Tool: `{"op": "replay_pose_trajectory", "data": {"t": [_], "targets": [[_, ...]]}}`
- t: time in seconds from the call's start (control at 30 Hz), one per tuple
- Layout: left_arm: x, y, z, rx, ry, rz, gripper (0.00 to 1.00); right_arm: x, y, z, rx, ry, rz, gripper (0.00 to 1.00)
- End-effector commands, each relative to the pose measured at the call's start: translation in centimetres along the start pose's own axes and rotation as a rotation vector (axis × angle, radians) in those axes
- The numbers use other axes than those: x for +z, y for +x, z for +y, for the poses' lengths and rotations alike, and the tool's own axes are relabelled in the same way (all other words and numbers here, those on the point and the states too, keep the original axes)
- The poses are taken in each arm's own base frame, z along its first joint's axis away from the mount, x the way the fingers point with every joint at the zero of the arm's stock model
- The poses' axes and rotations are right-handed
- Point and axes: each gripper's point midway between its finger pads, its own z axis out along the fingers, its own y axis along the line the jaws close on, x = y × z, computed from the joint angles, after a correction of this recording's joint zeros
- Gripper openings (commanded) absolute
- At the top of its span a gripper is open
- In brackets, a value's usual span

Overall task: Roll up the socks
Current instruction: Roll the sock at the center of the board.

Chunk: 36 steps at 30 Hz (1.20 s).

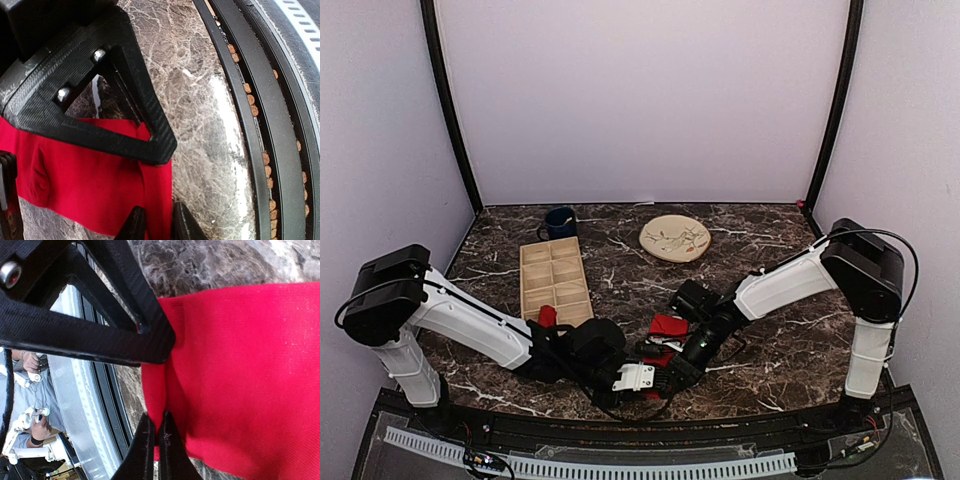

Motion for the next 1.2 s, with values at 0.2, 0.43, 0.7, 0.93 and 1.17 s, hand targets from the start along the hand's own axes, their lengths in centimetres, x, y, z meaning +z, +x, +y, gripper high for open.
{"op": "replay_pose_trajectory", "data": {"t": [0.2,0.43,0.7,0.93,1.17], "targets": [[0.4,0.7,-0.4,0.008,0.016,0.052,0.16,0.0,-0.8,0.0,-0.001,-0.025,-0.017,0.00],[0.6,1.0,-0.7,0.007,0.037,0.071,0.07,0.0,-0.8,0.0,0.003,-0.026,-0.019,0.00],[0.5,0.9,-1.0,0.005,0.062,0.082,0.00,-0.1,-0.6,-0.3,0.026,-0.014,-0.040,0.08],[0.7,0.6,-1.5,-0.005,0.107,0.092,0.00,-0.5,-0.5,-0.3,0.064,-0.031,-0.109,0.37],[0.6,0.1,-1.1,-0.025,0.123,0.089,0.00,-1.0,-0.2,-0.7,0.105,-0.026,-0.161,0.41]]}}
